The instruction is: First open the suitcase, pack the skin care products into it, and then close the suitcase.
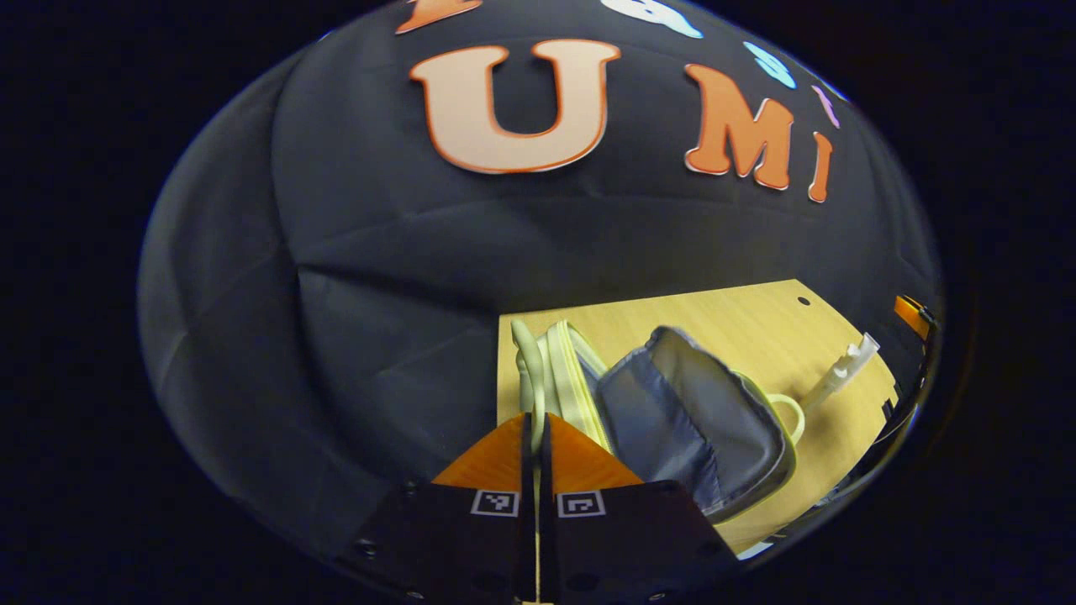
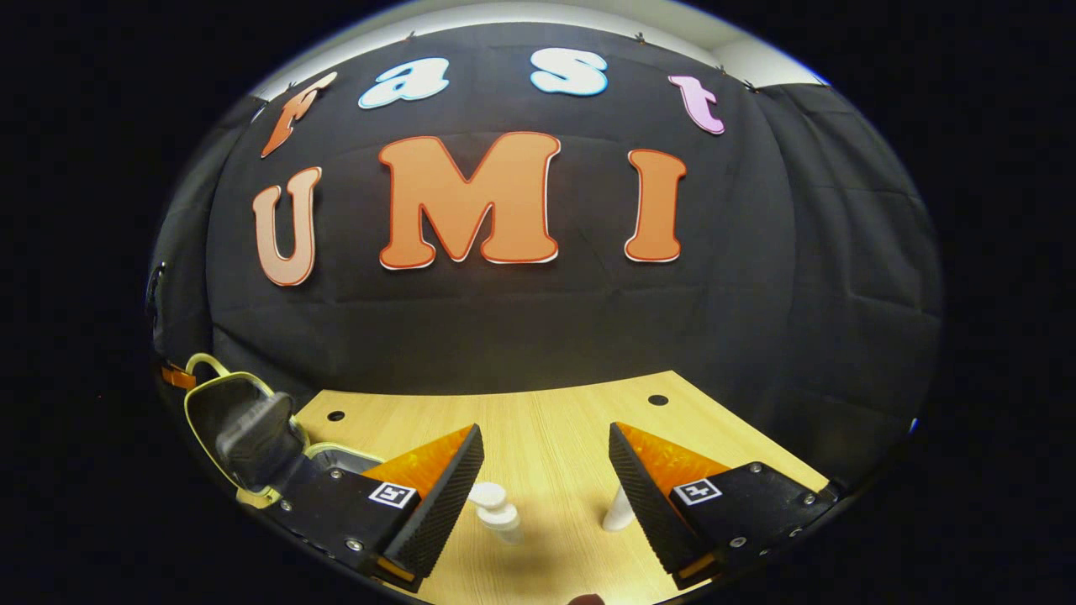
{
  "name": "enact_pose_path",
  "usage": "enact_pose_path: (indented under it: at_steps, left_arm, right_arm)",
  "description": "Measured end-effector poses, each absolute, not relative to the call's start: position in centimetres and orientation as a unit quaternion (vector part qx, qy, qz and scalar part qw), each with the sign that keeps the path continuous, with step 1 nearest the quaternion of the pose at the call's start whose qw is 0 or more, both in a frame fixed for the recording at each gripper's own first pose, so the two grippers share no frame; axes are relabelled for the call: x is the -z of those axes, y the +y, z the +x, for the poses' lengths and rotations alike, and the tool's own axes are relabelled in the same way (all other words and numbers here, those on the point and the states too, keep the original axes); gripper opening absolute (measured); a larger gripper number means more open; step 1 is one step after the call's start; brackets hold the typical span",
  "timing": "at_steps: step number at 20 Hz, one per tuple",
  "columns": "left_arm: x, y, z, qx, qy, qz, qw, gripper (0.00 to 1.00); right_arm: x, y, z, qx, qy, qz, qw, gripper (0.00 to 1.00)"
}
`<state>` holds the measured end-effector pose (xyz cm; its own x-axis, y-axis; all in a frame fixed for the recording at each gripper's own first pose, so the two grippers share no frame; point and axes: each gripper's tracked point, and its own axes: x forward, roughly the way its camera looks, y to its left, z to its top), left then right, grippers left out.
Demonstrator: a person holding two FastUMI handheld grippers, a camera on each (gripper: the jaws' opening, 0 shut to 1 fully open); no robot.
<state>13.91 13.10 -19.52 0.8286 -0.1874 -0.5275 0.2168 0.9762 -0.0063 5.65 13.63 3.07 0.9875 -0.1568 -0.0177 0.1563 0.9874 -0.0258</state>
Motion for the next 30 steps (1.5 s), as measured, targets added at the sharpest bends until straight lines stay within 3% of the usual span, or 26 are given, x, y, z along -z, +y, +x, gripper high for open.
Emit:
enact_pose_path:
  at_steps: [7, 15, 16, 17, 20, 24, 27, 30]
  left_arm:
    - [29.1, 16.6, 13.9, 0.059, 0.356, -0.076, 0.929, 0.03]
    - [36.3, 18.9, 12.2, 0.051, 0.376, -0.148, 0.913, 0.06]
    - [37.5, 19.4, 11.8, 0.040, 0.390, -0.150, 0.908, 0.13]
    - [37.8, 19.6, 11.7, 0.030, 0.395, -0.156, 0.905, 0.13]
    - [37.0, 20.6, 12.1, -0.005, 0.380, -0.137, 0.915, 0.34]
    - [32.1, 20.7, 13.0, -0.060, 0.345, -0.098, 0.932, 0.96]
    - [24.7, 18.3, 13.3, -0.068, 0.277, -0.062, 0.956, 1.00]
    - [17.9, 15.2, 11.5, -0.079, 0.218, -0.025, 0.973, 0.96]
  right_arm:
    - [-1.5, 16.3, 6.7, 0.080, 0.021, -0.024, 0.996, 0.95]
    - [-0.1, 15.4, 6.4, 0.087, 0.031, -0.031, 0.995, 0.96]
    - [-0.1, 15.1, 6.3, 0.088, 0.030, -0.031, 0.995, 0.96]
    - [0.1, 15.0, 6.3, 0.089, 0.032, -0.030, 0.995, 0.95]
    - [0.4, 14.0, 6.0, 0.094, 0.035, -0.031, 0.995, 0.96]
    - [0.3, 12.3, 6.2, 0.093, 0.040, -0.028, 0.994, 0.96]
    - [-0.4, 11.1, 6.3, 0.085, 0.040, -0.021, 0.995, 0.95]
    - [-1.6, 9.6, 6.9, 0.071, 0.043, -0.024, 0.996, 0.96]
